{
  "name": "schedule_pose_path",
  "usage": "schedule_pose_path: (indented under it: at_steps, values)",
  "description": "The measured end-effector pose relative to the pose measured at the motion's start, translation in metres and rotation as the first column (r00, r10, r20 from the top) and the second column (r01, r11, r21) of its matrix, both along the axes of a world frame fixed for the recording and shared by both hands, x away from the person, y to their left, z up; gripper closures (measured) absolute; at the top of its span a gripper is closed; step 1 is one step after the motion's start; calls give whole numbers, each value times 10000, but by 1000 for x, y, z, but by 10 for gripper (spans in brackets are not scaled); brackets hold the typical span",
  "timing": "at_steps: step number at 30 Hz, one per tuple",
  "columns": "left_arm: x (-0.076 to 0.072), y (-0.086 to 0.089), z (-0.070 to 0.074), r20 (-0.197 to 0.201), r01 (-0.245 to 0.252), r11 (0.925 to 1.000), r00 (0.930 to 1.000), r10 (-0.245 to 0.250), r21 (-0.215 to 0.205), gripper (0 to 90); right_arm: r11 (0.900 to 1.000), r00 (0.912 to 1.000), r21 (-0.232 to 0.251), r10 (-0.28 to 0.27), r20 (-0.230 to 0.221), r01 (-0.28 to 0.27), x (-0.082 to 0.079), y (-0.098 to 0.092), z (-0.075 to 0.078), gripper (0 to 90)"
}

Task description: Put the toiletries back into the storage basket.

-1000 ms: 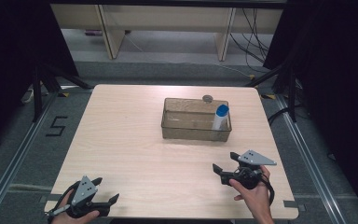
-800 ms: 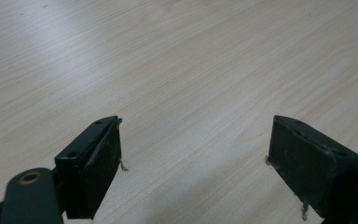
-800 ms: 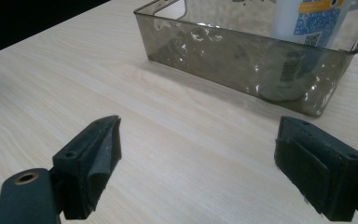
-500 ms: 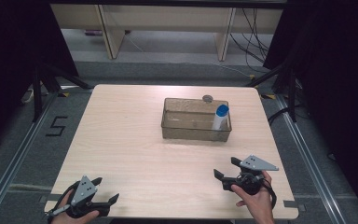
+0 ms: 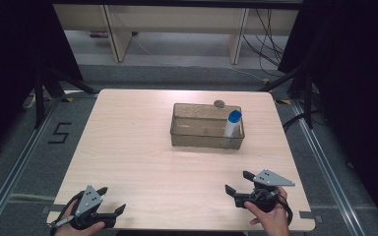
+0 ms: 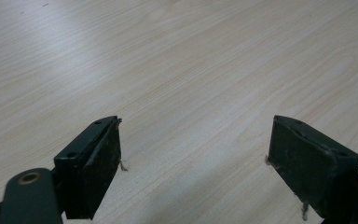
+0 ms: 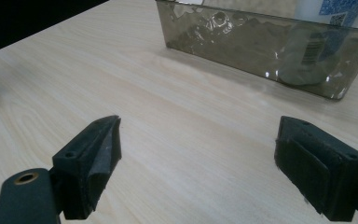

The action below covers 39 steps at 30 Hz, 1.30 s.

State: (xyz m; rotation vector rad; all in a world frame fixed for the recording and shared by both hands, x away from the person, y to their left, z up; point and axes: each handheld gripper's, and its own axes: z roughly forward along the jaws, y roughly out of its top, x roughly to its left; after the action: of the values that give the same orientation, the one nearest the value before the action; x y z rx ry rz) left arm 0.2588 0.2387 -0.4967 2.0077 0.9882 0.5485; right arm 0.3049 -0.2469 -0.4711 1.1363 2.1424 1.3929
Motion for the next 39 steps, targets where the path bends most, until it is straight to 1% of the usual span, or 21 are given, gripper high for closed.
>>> schedule_pose_path:
  at_steps: [2,3,8,9,11,12,13,17,18,21,23,24,25,27,28,30,32,33,34,35,39]
  values:
    - [0,1,0,-10,47,10000,10000,-47,77,166,10000,10000,69,46,-74,-45,-2,0,-1,156]
    - [0,1,0,-14,44,10000,10000,-44,72,166,9997,9991,226,-24,-429,34,-5,1,-1,156]
    - [0,-1,0,5,-4,10000,10000,4,-66,164,9999,9998,-152,-12,-176,9,-8,-1,-4,156]
    - [0,2,1,-22,84,9994,10000,-83,326,164,9996,9999,-274,41,-118,-44,-8,-2,-5,155]
    - [0,1,1,-13,68,9997,10000,-67,234,162,9997,10000,-248,29,-44,-30,-10,-3,-5,156]
    - [0,-1,0,37,-4,9999,10000,5,-152,161,10000,9993,-70,-37,-363,35,-13,-3,-4,155]
    - [0,-1,0,27,-10,9999,10000,10,-141,160,9995,10000,-296,-57,50,58,-11,-5,-5,155]
    - [0,-1,0,13,0,10000,10000,0,-18,159,9999,9992,-132,-115,-386,110,-18,-6,-6,156]
    - [0,-1,0,22,-23,9999,10000,24,-108,160,9996,9999,-267,-56,-151,52,-17,-8,-7,156]
    - [0,-1,0,32,-18,9999,10000,19,-150,159,9994,9998,-339,-24,-204,17,-21,-9,-7,156]
    - [0,-1,0,41,-27,9999,10000,27,-155,158,9993,9997,-381,43,-251,-52,-22,-10,-7,156]
    - [0,-1,0,52,-20,9999,10000,21,-149,158,9999,9985,-170,-15,-546,6,-25,-8,-8,156]
    - [0,-1,0,51,-12,10000,10000,12,-83,158,9996,9997,-284,9,-260,-17,-24,-9,-9,156]
    - [0,0,0,62,-30,10000,10000,30,-19,157,9998,9982,-180,-47,-597,36,-27,-9,-9,156]
    - [0,0,0,58,-26,10000,10000,26,21,157,9991,9994,-423,15,-359,-30,-26,-11,-9,156]
    - [0,-1,0,70,-76,9999,9999,77,-120,156,9996,9980,-273,-32,-625,15,-30,-10,-10,156]
    - [0,1,1,60,25,9998,10000,-26,189,156,9997,9976,-243,7,-687,-24,-33,-10,-9,156]
    - [1,2,1,44,76,9996,10000,-77,278,156,9990,9996,-438,104,-259,-116,-31,-11,-10,156]
    - [0,-1,0,58,-51,9999,10000,51,-134,156,9990,9993,-417,126,-364,-141,-32,-11,-10,156]
    - [0,-1,0,67,-78,9999,9999,79,-113,156,9996,9975,-263,26,-707,-45,-35,-10,-10,156]
    - [0,0,0,63,-77,9999,10000,78,-139,155,9995,9979,-301,-14,-654,-6,-39,-11,-11,156]
